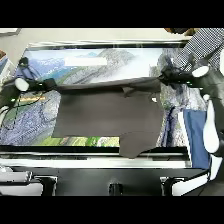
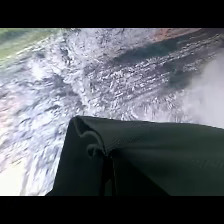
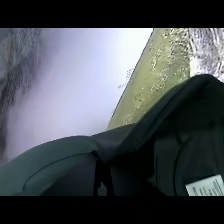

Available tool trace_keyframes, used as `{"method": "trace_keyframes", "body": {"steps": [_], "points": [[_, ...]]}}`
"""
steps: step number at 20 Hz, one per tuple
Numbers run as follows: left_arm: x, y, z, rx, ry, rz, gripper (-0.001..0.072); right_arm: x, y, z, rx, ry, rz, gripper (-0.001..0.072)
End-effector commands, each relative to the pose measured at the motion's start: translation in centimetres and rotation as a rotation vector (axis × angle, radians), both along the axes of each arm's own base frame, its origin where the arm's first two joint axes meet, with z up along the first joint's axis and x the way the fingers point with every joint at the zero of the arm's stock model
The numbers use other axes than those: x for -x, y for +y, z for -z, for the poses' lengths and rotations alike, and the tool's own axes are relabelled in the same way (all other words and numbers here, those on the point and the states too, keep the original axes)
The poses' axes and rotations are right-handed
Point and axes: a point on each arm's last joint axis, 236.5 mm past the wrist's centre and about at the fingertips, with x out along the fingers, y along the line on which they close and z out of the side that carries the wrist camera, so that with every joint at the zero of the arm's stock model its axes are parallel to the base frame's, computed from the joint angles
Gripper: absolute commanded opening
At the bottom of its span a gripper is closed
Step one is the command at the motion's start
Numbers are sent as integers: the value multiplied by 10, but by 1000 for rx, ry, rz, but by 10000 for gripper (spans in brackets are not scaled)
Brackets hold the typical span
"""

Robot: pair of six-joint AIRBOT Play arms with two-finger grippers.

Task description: Fold the clothes and pants, and hang the long-sleeved shirts on hangers.

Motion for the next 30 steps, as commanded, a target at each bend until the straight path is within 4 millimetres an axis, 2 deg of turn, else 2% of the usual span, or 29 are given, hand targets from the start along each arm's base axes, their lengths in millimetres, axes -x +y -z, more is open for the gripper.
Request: {"method": "trace_keyframes", "body": {"steps": [1, 4, 5, 7, 8, 9, 10, 11, 14, 15, 17, 18, 20, 23, 26, 30], "points": [[-26, -22, 48, 65, 67, -5, 16, -26, 21, 39, -20, -18, 56, 34], [-22, -27, 63, 119, 126, -15, 30, -23, 33, 49, -16, 1, 30, 35], [-17, -25, 64, 121, 148, -14, 89, -19, 32, 50, -23, 18, 19, 42], [-1, -17, 65, 130, 214, -19, 267, -3, 22, 45, -52, 75, -7, 148], [11, -9, 62, 135, 257, -21, 309, 10, 13, 38, -70, 111, -30, 165], [23, -1, 58, 139, 298, -24, 320, 25, 3, 30, -81, 146, -60, 217], [37, 8, 52, 139, 339, -15, 319, 45, -11, 20, -64, 169, -117, 321], [51, 17, 46, 139, 378, -6, 320, 64, -27, 11, -20, 182, -174, 390], [100, 45, 28, 172, 510, -35, 320, 118, -82, -14, 132, 215, -266, 391], [115, 52, 24, 181, 531, -48, 319, 137, -91, -18, 147, 228, -284, 391], [146, 61, 21, 188, 539, -71, 319, 176, -98, -14, 100, 271, -259, 392], [163, 63, 24, 199, 540, -97, 320, 198, -97, -3, 80, 301, -259, 431], [195, 59, 31, 207, 555, -116, 320, 237, -86, 25, 37, 365, -259, 432], [223, 47, 36, 200, 572, -88, 319, 280, -54, 68, -50, 438, -305, 432], [230, 39, 34, 198, 582, -69, 319, 297, -35, 92, -105, 429, -325, 431], [229, 36, 34, 196, 584, -60, 319, 303, -24, 110, -127, 398, -309, 431]]}}
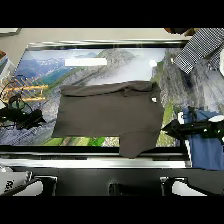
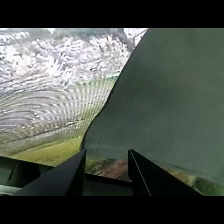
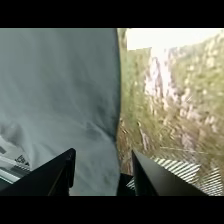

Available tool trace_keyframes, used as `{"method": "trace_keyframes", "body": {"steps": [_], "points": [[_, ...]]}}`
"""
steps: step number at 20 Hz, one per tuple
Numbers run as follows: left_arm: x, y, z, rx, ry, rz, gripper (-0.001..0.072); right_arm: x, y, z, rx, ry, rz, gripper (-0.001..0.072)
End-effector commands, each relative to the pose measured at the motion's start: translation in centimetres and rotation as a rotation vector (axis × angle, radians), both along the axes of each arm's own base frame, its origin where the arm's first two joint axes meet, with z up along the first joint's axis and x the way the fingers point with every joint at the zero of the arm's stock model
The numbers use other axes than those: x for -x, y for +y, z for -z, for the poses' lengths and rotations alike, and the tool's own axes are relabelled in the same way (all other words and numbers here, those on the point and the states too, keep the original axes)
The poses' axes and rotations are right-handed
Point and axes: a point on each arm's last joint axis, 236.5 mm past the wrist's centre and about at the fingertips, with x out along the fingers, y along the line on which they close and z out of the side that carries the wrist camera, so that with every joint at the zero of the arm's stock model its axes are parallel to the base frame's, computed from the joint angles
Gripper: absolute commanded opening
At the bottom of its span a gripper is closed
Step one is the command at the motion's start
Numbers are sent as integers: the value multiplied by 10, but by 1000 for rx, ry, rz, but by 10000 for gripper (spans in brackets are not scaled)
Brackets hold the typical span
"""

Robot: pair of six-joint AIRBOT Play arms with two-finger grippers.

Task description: Fold the clothes and pants, and hang the long-sleeved shirts on hangers.

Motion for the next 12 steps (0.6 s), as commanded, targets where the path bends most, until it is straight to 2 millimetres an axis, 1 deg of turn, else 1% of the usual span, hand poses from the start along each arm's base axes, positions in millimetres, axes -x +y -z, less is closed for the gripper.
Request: {"method": "trace_keyframes", "body": {"steps": [1, 4, 6, 9, 10, 11, 12], "points": [[5, -3, 0, 2, 7, 9, 319, 7, 14, 15, -34, -39, 11, 431], [10, -5, 0, 11, 29, 16, 319, 7, 13, 21, -26, -46, 13, 431], [10, -5, 0, 11, 29, 15, 319, 10, 16, 26, -44, -25, 9, 430], [10, -8, 0, 26, 32, -8, 321, 3, 19, 31, -75, -41, 22, 416], [9, -9, -1, 32, 29, -10, 345, 0, 19, 33, -75, -46, 37, 414], [8, -10, -1, 36, 25, -13, 490, -2, 18, 35, -76, -49, 44, 410], [7, -10, -2, 35, 20, -14, 608, -2, 18, 37, -77, -45, 45, 395]]}}
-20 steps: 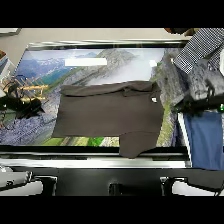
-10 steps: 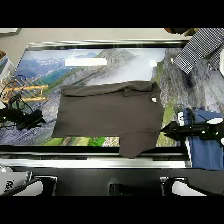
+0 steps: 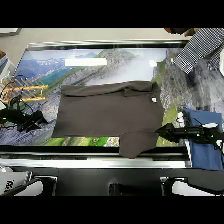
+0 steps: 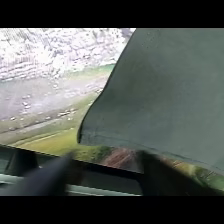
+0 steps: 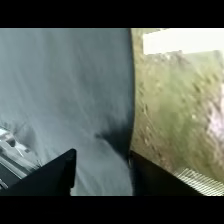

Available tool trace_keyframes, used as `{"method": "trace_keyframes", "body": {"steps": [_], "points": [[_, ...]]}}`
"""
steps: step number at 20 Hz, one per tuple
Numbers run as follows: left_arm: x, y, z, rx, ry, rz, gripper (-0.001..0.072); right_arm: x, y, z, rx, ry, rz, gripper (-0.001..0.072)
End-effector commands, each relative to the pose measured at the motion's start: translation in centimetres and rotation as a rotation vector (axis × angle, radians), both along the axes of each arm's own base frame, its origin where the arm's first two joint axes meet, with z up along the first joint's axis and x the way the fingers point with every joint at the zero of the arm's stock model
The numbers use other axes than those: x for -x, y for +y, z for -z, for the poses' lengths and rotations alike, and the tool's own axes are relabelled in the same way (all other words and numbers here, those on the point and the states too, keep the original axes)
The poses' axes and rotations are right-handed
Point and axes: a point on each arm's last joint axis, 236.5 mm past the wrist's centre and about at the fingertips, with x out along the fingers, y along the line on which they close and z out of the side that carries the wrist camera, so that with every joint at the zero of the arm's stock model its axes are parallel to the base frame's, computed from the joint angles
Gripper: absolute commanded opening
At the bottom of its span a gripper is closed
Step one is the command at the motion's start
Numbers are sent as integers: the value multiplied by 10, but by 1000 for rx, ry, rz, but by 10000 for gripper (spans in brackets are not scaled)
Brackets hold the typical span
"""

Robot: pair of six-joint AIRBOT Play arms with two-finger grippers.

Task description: Fold the clothes and pants, and hang the long-sleeved shirts on hangers.

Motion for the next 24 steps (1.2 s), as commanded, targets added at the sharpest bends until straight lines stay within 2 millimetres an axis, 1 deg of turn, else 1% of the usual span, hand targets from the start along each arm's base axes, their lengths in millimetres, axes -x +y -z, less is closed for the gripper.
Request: {"method": "trace_keyframes", "body": {"steps": [1, 2, 3, 4, 5, 7, 8, 9, 10, 12, 14, 18, 19, 21, 24], "points": [[-3, -2, -1, 9, -10, -14, 614, -5, -4, 12, 17, -9, 15, 359], [-2, -1, -1, 9, -10, -14, 614, -4, -3, 13, 14, -10, 6, 278], [-2, 1, -1, 7, -16, -3, 614, -5, -4, 15, 18, -10, 10, 275], [-1, 4, -2, 5, -20, -10, 614, -5, -5, 15, 20, -13, 10, 255], [1, 9, -1, 1, -28, -23, 613, -5, -4, 14, 20, -23, -2, 107], [15, 21, 1, -2, -48, -44, 611, -4, -3, 13, 15, -26, -12, 33], [26, 23, 6, 20, -52, -56, 611, -4, -2, 13, 13, -25, -13, 35], [33, 22, 10, 64, -64, -75, 610, -3, -2, 13, 10, -24, -14, 35], [35, 18, 14, 121, -87, -97, 610, -3, -1, 12, 6, -22, -17, 35], [27, 10, 18, 230, -174, -133, 610, 0, 2, 10, -8, -12, -20, 35], [22, 8, 28, 269, -217, -150, 610, 2, 4, 8, -23, 2, -19, 35], [31, -10, 58, 330, -145, -104, 601, 3, 5, 8, -38, 47, 19, 35], [31, -13, 62, 344, -130, -97, 601, 3, 5, 8, -43, 64, 36, 35], [28, -19, 67, 369, -123, -98, 601, 3, 5, 7, -47, 77, 47, 35], [26, -20, 70, 364, -124, -96, 601, 6, 8, 4, -66, 90, 40, 35]]}}
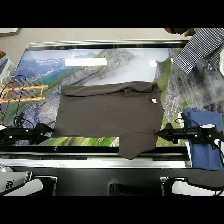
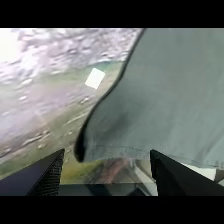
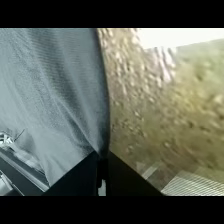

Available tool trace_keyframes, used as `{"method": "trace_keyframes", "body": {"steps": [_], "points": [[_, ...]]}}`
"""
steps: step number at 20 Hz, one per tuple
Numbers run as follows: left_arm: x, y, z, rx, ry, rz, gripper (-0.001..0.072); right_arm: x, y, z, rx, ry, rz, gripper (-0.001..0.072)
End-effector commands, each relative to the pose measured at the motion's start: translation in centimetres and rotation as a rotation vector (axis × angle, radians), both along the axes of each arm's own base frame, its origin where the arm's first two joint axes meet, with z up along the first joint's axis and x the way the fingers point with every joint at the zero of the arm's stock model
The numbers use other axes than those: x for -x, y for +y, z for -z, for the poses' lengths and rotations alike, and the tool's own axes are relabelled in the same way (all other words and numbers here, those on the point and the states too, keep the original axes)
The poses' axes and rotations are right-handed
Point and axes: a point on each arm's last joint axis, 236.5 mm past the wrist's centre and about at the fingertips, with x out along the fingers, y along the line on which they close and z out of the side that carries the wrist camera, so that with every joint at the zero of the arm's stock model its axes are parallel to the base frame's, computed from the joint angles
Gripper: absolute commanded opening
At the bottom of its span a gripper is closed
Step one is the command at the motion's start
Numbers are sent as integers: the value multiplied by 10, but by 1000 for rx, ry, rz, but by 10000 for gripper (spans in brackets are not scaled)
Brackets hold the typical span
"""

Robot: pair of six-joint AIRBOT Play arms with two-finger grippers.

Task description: Fold the clothes and pants, and hang the long-sleeved shirts on hangers.

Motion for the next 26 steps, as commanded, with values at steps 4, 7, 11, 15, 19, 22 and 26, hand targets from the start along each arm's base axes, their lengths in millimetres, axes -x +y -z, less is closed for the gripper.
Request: {"method": "trace_keyframes", "body": {"steps": [4, 7, 11, 15, 19, 22, 26], "points": [[-10, -7, 8, -13, -19, 9, 599, 4, 7, -7, -40, 22, -5, 35], [-7, -15, 15, -2, 5, 29, 386, 1, 5, -13, -22, -4, -4, 35], [-7, -16, 16, 2, 12, 30, 17, -6, -1, -23, 21, -59, 8, 34], [-13, -19, 10, 20, -11, 24, 15, -12, 7, -44, -20, -105, 16, 34], [-60, -43, -33, 60, -161, 29, 15, -73, 35, -89, 60, -330, -15, 33], [-114, -57, -104, 18, -355, 92, 15, -134, 49, -159, 176, -520, -40, 33], [-175, -46, -270, -85, -714, 75, 14, -184, 42, -317, 363, -858, -32, 33]]}}
